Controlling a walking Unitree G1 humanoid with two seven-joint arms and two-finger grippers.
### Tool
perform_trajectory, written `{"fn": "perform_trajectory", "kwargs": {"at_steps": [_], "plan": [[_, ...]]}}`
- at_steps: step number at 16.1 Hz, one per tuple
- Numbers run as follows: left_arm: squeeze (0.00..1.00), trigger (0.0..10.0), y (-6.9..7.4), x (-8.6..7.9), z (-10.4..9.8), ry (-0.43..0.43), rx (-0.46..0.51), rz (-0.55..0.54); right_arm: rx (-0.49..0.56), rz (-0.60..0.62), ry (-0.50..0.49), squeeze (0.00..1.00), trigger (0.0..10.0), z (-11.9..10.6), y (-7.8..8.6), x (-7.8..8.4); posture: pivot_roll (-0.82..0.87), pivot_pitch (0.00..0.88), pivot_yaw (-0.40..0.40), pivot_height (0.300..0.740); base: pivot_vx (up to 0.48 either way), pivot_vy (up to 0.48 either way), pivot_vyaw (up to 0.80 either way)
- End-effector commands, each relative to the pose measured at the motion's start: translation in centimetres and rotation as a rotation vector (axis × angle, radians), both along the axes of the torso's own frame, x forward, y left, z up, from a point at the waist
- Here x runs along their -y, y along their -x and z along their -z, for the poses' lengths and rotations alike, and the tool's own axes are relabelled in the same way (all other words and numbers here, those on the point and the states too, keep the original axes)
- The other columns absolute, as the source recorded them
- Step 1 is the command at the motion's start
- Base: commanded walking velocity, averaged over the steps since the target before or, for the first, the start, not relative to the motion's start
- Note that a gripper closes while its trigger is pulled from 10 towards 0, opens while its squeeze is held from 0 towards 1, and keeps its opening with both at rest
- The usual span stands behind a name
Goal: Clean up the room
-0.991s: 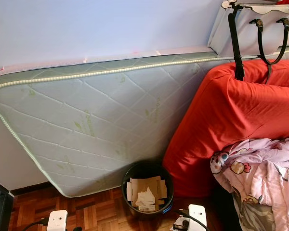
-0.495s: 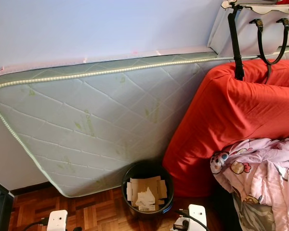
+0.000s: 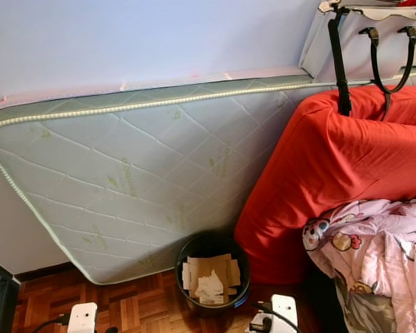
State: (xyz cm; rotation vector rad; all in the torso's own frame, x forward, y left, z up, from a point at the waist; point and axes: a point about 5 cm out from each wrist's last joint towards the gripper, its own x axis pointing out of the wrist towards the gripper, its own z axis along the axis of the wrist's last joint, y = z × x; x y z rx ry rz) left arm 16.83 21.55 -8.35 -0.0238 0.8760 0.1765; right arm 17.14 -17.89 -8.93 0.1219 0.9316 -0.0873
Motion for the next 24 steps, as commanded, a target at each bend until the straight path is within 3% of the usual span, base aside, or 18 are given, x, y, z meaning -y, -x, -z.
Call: {"fn": "perform_trajectory", "kwargs": {"at_steps": [1, 14, 16, 18, 21, 23, 24], "plan": [[0.0, 10.0, 0.4, -0.8, 0.1, -0.026, -0.062, 0.043, -0.013, 0.004, -0.008, 0.0, 10.0, -0.1, -0.5, -0.9, 0.07, 0.0, -0.034, 0.74, 0.0, 0.0, 0.0], [0.0, 10.0, 0.1, -0.8, 0.0, -0.032, -0.037, 0.026, -0.007, -0.025, -0.013, 0.0, 10.0, -0.1, -0.6, -1.4, 0.08, 0.0, -0.037, 0.74, 0.0, 0.0, 0.0], [0.0, 10.0, -0.2, -0.7, -0.3, -0.029, 0.021, 0.017, 0.035, -0.038, 0.01, 0.0, 10.0, -0.5, -1.3, -1.0, 0.07, 0.0, -0.045, 0.74, 0.0, 0.0, 0.0], [0.0, 10.0, -0.6, -0.6, -0.9, -0.008, 0.132, -0.023, 0.2, -0.073, -0.003, 0.0, 10.0, -2.3, -4.0, -1.2, 0.07, 0.0, -0.047, 0.74, 0.0, 0.0, 0.0], [0.0, 10.0, -0.9, -0.5, -1.3, 0.026, 0.213, -0.043, 0.331, -0.082, -0.023, 0.0, 10.0, -4.0, -6.2, -1.3, 0.07, 0.0, -0.052, 0.74, 0.0, 0.0, 0.0], [0.0, 10.0, -1.0, -0.4, -1.4, 0.027, 0.238, -0.024, 0.378, -0.068, -0.022, 0.0, 10.0, -4.5, -6.7, -1.0, 0.08, 0.0, -0.054, 0.74, 0.0, 0.0, 0.0], [0.0, 10.0, -4.3, -0.6, -3.8, 0.003, 0.397, 0.002, 0.394, -0.053, -0.023, 0.0, 10.0, -4.6, -6.8, -0.9, 0.08, 0.0, -0.05, 0.74, 0.0, 0.0, 0.0]]}}
